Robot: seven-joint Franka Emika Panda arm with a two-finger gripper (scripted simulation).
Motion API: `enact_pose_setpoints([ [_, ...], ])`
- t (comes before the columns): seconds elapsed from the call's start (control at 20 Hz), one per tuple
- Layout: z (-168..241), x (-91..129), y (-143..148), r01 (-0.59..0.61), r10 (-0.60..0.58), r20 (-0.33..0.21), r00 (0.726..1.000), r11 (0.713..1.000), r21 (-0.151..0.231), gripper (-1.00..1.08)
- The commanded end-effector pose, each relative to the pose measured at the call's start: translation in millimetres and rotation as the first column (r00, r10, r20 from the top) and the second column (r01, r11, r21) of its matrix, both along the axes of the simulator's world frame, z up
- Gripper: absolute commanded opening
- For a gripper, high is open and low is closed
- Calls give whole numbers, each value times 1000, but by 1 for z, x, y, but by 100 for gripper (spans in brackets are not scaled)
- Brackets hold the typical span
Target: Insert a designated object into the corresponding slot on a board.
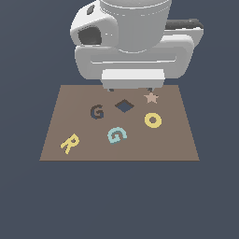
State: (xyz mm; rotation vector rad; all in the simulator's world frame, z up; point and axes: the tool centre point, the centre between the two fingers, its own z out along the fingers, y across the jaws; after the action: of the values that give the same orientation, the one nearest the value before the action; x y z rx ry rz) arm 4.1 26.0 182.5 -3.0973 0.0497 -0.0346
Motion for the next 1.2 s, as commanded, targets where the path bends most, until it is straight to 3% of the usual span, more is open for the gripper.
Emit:
enact_pose_setpoints([
  [0.0,0,0,0,0,0,0,1000,1000,0,100],
  [0.4,-5,3,0,41,-41,-1,999,999,-1,100],
  [0.75,-16,10,1,147,-147,-5,989,989,-4,100],
  [0.95,-26,16,1,237,-237,-8,972,972,-7,100],
  [1.15,-39,24,0,348,-348,-11,937,938,-11,100],
])
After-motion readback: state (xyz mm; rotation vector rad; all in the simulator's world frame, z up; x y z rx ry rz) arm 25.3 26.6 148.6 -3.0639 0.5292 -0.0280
